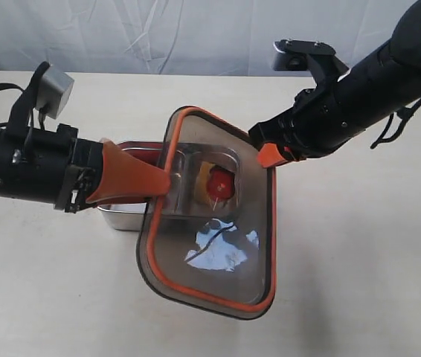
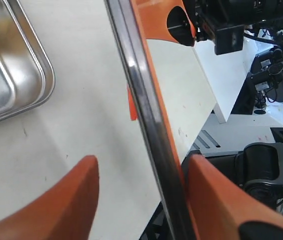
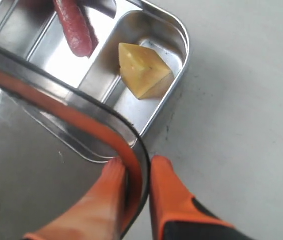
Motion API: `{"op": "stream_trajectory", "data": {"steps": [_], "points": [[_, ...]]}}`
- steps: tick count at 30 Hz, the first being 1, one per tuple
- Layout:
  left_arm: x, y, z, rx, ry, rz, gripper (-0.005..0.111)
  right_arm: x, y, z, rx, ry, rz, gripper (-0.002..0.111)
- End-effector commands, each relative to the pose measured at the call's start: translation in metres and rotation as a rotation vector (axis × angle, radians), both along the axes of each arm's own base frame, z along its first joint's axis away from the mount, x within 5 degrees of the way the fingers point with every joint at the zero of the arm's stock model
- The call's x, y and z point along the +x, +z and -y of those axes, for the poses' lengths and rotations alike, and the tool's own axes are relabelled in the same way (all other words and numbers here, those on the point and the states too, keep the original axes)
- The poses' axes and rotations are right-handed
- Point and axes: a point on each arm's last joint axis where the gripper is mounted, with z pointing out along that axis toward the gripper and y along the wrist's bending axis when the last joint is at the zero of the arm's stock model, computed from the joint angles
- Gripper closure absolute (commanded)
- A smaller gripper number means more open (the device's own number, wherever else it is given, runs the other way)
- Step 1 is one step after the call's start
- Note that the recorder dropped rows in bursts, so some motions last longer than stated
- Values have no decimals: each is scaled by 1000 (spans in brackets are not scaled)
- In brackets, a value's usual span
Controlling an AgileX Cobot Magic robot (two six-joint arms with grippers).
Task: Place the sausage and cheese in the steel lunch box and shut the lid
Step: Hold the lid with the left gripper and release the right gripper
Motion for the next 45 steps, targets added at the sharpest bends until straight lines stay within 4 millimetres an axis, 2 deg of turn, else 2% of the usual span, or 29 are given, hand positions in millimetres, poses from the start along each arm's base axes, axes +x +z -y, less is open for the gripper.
{"op": "stream_trajectory", "data": {"steps": [1,5,7,8,9,10,11,17,19,22,23,25,26,29,33,36,39,45], "points": [[-1,-1,0,-10,0,-11,54,-4,5,-6,21,11,17,109],[-1,-2,0,1,-4,-24,55,-10,6,-18,40,33,29,109],[-2,-3,-1,24,-17,-25,60,-14,7,-25,47,50,36,109],[-2,-4,-1,26,-13,-25,66,-15,7,-26,52,48,34,109],[-2,-4,-1,30,-7,-23,81,-16,7,-28,56,54,33,109],[-1,-4,-1,34,-2,-21,90,-16,8,-28,60,52,33,109],[-1,-5,-1,38,1,-20,107,-17,10,-28,62,53,35,109],[0,-6,-2,61,6,-6,106,-19,18,-25,71,55,61,109],[1,-6,-3,64,10,-5,106,-20,21,-24,65,62,76,106],[1,-6,-3,64,10,-5,106,-22,26,-21,58,72,103,86],[1,-6,-3,64,10,-5,106,-22,28,-21,56,73,114,75],[1,-6,-3,64,10,-5,106,-23,31,-19,46,81,134,64],[1,-6,-3,64,10,-5,106,-24,33,-18,42,80,145,61],[2,-7,-3,73,22,2,106,-24,42,-13,33,74,202,63],[5,-6,-4,101,13,73,106,-20,62,6,37,-34,280,64],[12,1,-4,121,32,132,106,-18,81,29,37,-119,352,64],[21,13,-7,158,80,239,106,-21,97,51,31,-173,403,64],[36,53,-10,216,132,439,106,-30,121,93,10,-282,467,64]]}}
